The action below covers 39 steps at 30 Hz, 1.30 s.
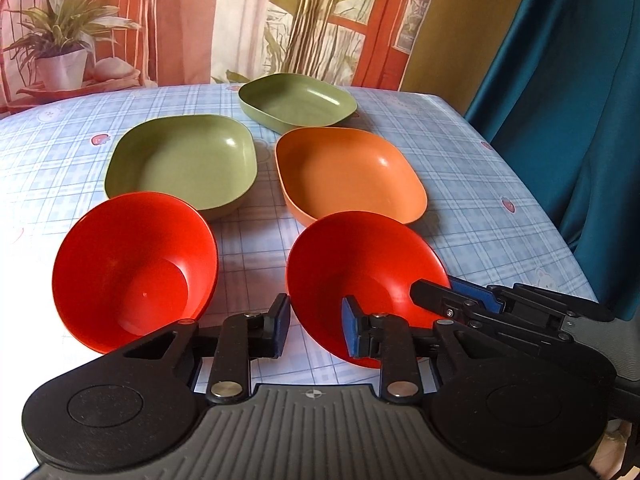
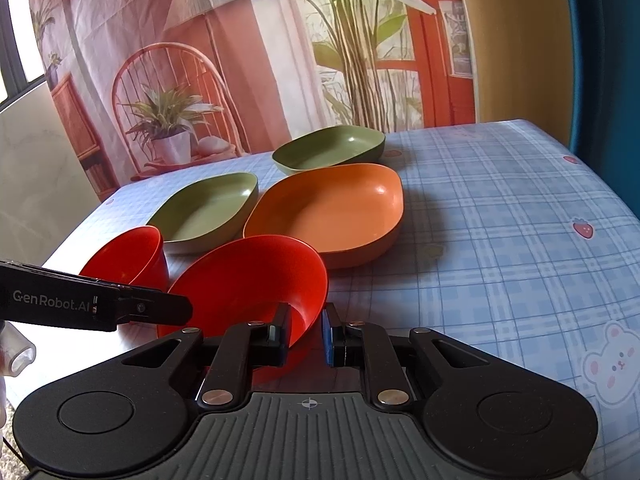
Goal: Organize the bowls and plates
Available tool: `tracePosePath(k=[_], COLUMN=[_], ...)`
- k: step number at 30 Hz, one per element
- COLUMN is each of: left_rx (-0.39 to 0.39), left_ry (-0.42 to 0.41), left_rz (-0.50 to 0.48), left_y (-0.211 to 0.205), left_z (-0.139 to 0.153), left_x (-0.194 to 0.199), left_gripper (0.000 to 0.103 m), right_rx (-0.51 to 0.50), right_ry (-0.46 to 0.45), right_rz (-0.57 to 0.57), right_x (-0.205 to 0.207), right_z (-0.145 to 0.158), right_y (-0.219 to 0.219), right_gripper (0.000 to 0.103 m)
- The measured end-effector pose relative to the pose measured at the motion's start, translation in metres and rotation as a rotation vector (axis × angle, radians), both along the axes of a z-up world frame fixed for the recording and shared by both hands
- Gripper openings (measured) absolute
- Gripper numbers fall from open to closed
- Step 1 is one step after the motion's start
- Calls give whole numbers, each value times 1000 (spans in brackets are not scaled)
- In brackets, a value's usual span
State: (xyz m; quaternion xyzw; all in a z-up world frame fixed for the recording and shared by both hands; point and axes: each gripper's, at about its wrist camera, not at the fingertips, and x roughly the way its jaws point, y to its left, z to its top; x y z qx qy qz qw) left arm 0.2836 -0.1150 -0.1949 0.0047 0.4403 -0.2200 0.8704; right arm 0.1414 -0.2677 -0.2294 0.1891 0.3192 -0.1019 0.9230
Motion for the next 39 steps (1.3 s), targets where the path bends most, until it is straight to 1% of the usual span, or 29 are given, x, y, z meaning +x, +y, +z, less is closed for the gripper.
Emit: tracePosePath(k=[10, 19, 28, 33, 39], left_rx=[-31, -107, -188, -203, -219], left_ry=[-53, -83, -96, -116, -127], left_rz=[-13, -18, 25, 62, 133], left_y=[10, 26, 53, 64, 83], left_z=[16, 27, 32, 34, 34], left_x=[-15, -24, -25, -23, -20], left_gripper=[30, 30, 30, 30, 30], right_rx=[-38, -76, -125, -154, -180], right_ry=[-4, -6, -2, 1, -5], right_rz=[11, 23, 66, 103, 158], right_x=[0, 2, 18, 33, 59], right_z=[13, 28, 45, 53, 61], right_y=[7, 16, 33, 46, 64], right_gripper=[15, 15, 15, 15, 16])
